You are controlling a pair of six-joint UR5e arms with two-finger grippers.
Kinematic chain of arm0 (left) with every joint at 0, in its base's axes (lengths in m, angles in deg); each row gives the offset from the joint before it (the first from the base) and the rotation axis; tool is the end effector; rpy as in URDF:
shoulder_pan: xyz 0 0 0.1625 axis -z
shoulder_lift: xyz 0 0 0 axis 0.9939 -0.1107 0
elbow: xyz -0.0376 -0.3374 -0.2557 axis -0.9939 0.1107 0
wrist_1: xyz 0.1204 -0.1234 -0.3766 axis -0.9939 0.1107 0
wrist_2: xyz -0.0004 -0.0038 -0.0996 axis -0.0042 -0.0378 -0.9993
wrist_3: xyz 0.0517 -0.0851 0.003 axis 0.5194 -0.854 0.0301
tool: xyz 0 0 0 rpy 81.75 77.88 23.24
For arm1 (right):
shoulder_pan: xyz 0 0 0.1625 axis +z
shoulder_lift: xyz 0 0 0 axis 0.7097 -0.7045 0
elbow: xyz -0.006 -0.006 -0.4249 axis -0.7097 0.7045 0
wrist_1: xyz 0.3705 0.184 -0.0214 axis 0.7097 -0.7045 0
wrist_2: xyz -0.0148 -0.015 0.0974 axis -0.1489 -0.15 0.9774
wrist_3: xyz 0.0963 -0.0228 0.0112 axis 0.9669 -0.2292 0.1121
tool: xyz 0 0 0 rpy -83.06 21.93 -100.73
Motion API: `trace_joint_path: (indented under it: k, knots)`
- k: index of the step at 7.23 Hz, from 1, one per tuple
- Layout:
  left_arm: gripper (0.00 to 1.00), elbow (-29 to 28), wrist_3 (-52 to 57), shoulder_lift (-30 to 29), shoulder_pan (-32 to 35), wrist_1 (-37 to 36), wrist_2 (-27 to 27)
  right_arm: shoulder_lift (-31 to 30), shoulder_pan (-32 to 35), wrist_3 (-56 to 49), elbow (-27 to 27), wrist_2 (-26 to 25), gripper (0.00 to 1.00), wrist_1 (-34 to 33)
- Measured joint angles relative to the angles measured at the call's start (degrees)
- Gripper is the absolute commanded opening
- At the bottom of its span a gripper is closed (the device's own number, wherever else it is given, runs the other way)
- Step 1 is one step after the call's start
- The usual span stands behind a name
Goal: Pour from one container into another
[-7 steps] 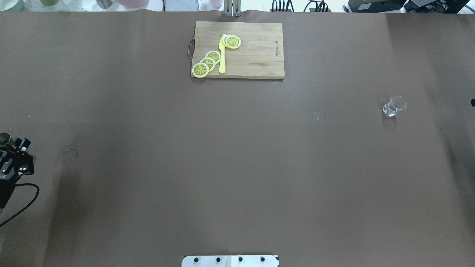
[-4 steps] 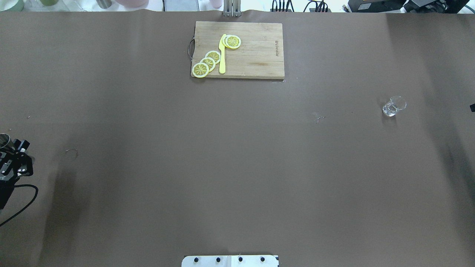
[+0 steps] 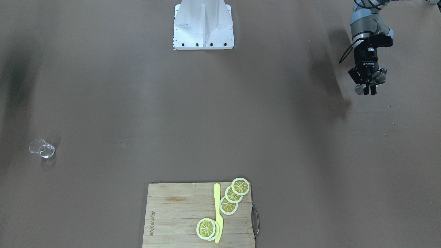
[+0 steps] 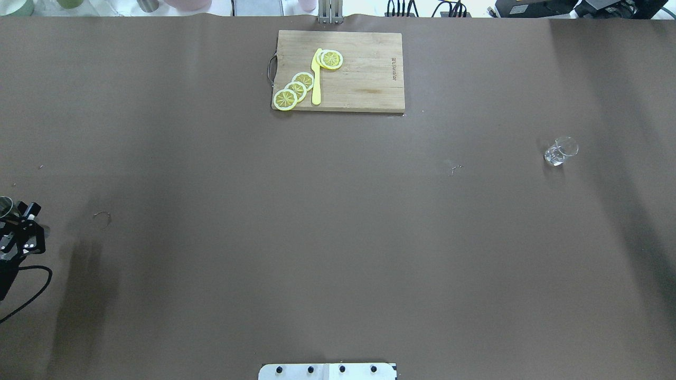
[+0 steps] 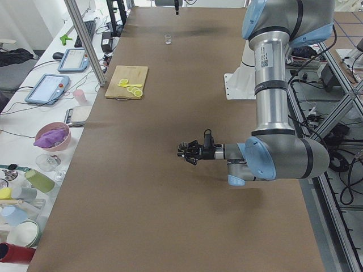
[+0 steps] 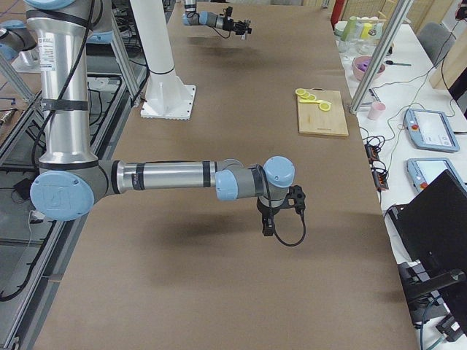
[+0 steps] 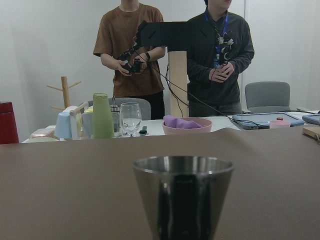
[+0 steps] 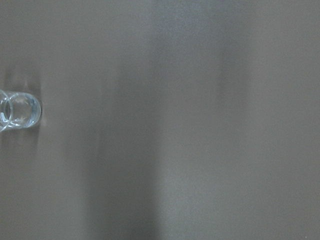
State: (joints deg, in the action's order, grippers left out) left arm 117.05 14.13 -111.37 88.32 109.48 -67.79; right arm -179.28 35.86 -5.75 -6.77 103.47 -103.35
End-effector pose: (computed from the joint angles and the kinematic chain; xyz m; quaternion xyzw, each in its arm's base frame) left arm 0.2790 -0.2529 0.6553 0.6030 0.3017 -0.2123 0.7073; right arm -0.0153 -0.4984 0.6160 0.0006 -0.3896 -0.0454 0.9199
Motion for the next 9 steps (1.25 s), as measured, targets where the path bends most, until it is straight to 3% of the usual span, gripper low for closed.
trace_joint_path:
  k: [2,4,5,7,8,9]
  knots:
    - [0.47,-0.5,-0.1,-0.2,-0.4,0.1,0.8,-1.3,1.2,-1.0,-3.6,-2.4,1.00,-6.1]
    - [0.54,-0.8,-0.1,-0.3,-0.6,0.0,1.2,-2.5,1.9,-1.8,-4.3,-5.2,1.00,-7.5]
    - [0.68,-0.9,-0.1,-0.3,-0.6,0.0,1.3,-3.0,2.3,-1.9,-4.1,-5.8,1.00,-7.6]
    - [0.81,-0.9,-0.1,-0.3,-0.6,0.0,1.3,-3.7,3.0,-1.9,-3.5,-6.0,1.00,-7.6]
    - [0.96,-0.9,-0.1,-0.3,-0.6,0.0,1.3,-3.5,3.2,-1.9,-3.6,-5.9,1.00,-7.6]
    - [0.97,-0.8,-0.1,-0.3,-0.6,0.0,1.3,-3.4,3.3,-1.8,-3.6,-5.7,1.00,-7.5]
